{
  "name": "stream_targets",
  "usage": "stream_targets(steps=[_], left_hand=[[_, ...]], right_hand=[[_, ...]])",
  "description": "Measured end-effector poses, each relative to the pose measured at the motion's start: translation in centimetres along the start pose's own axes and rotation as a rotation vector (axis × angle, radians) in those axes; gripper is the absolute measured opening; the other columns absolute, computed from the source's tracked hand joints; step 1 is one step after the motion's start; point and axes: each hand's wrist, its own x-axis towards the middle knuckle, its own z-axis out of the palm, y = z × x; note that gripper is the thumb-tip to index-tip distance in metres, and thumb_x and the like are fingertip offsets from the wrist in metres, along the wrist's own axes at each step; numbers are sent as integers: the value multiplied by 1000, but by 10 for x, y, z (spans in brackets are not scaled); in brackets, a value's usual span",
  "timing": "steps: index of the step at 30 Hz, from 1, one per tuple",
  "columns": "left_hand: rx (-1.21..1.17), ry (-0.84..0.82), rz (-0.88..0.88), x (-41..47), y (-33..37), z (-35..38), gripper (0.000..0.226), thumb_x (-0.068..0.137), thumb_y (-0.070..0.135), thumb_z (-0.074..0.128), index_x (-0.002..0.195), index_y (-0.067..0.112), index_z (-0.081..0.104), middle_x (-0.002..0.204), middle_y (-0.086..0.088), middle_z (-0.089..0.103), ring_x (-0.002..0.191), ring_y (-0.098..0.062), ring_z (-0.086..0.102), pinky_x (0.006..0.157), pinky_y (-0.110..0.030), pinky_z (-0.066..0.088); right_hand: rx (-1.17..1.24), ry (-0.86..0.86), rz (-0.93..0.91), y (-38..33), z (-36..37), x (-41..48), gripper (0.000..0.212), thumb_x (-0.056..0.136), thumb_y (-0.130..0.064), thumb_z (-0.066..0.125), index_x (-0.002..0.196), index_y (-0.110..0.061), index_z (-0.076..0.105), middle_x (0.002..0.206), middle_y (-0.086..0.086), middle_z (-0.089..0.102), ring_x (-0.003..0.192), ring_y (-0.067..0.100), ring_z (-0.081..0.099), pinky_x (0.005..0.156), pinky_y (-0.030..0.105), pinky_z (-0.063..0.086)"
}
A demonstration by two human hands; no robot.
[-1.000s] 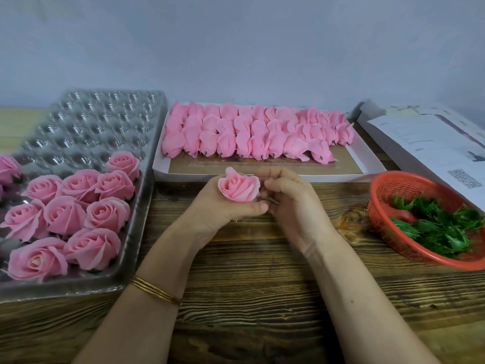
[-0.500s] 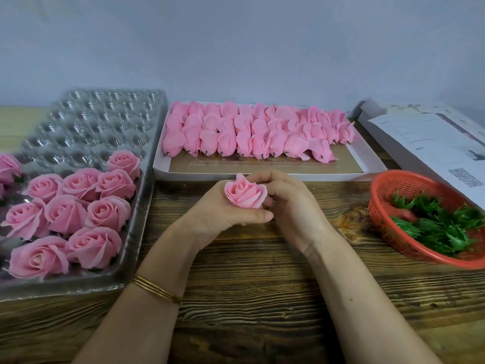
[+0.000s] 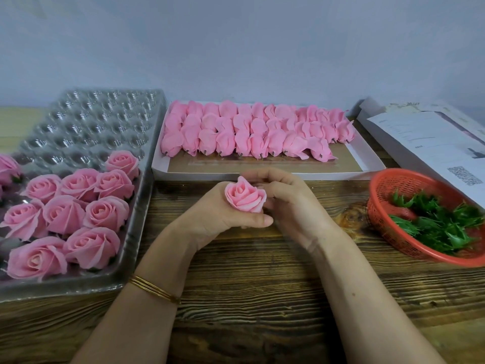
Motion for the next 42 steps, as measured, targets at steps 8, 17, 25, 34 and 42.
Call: stream_targets(steps=[8,17,25,34,42], left_hand=[[18,-26,-9,1,-2,-3,18,64,22,88,75,25,74,79,-1,67,81,-21,59,76,-44,55],[-44,35,26,3,-4,-1,24,62,28,86,82,28,73,72,-1,60,68,-12,55,62,-24,49],[-171,267,13,6,-3,0,16,62,32,86,71,27,73,76,0,60,80,-19,52,70,-29,44],[-459,450,39,11,-1,7,25,62,18,78,85,11,70,83,-7,70,82,-19,68,81,-38,55],[-471,433,77,12,1,14,10,86,-3,67,88,7,64,63,4,66,57,-5,63,56,-19,52]], right_hand=[[47,-20,-7,-2,1,0,8,73,-2,61,78,-2,66,86,16,67,74,28,64,65,42,56],[58,25,-84,1,2,1,8,84,-2,63,77,0,59,72,22,61,61,34,60,61,41,54],[71,295,-93,6,3,5,32,63,-8,59,94,-9,64,90,7,63,84,19,59,73,29,51],[-319,342,-283,25,30,1,45,72,11,78,99,-17,57,76,-10,64,68,4,58,72,31,56],[-509,469,-355,38,41,2,61,70,-8,81,117,-34,51,85,-5,69,75,8,67,75,30,58]])
